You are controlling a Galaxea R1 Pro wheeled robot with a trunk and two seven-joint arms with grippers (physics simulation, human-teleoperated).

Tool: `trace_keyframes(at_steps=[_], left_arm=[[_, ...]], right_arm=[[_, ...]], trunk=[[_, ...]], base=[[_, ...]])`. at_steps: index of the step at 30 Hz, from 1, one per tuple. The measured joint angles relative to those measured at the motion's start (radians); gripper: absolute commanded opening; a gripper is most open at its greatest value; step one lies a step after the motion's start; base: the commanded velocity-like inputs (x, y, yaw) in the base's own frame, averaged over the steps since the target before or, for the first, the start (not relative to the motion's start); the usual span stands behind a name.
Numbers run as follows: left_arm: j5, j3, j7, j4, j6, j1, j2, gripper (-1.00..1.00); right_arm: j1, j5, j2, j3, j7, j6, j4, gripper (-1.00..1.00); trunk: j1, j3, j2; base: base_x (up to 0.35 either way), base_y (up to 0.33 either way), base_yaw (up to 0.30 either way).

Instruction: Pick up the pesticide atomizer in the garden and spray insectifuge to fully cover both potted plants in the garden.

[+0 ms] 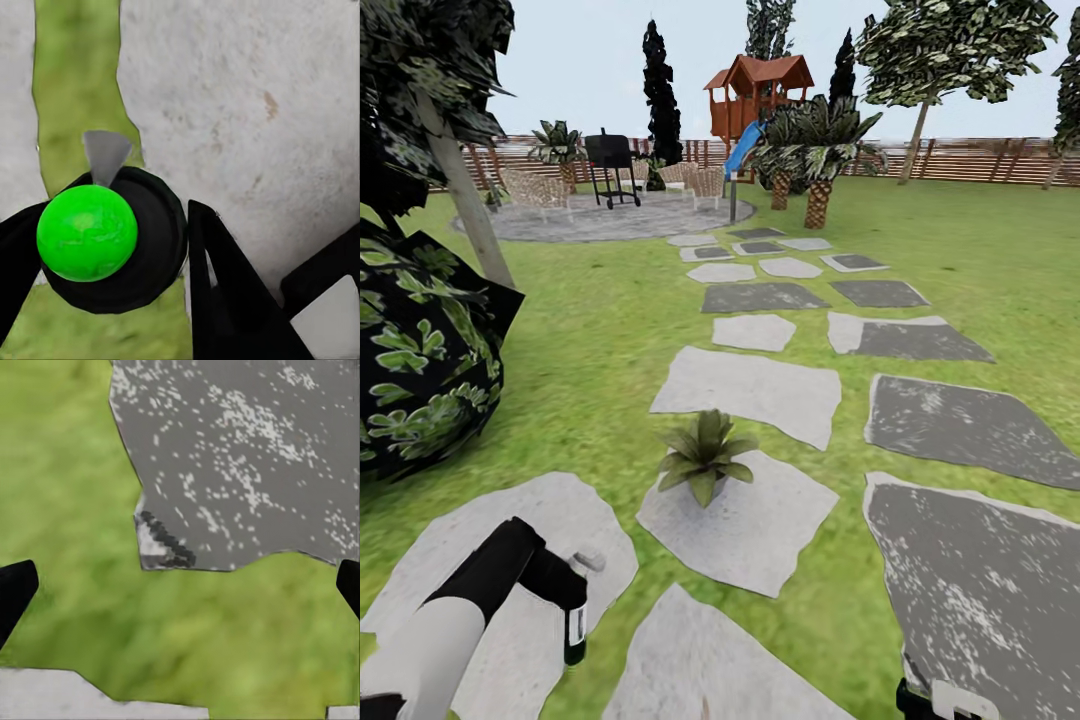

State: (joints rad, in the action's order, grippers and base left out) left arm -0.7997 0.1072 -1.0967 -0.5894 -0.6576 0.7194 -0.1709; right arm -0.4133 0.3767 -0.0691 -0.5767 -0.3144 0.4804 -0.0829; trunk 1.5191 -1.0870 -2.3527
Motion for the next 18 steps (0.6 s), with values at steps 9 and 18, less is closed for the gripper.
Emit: trace_keyframes(at_steps=[9, 18], left_arm=[[0.0, -0.015, 0.0, -0.01, -0.035, 0.013, 0.004, -1.0], [0.0, -0.016, 0.0, -0.012, -0.041, 0.02, 0.004, -1.0]], right_arm=[[0.0, -0.001, 0.0, 0.0, 0.001, 0.0, 0.001, 1.0], [0.0, -0.003, 0.001, 0.0, 0.0, 0.0, 0.0, 1.0]], trunk=[[0.0, 0.0, 0.0], [0.0, -0.007, 0.0]], base=[[0.257, 0.233, -0.211], [0.192, 0.288, -0.183]])
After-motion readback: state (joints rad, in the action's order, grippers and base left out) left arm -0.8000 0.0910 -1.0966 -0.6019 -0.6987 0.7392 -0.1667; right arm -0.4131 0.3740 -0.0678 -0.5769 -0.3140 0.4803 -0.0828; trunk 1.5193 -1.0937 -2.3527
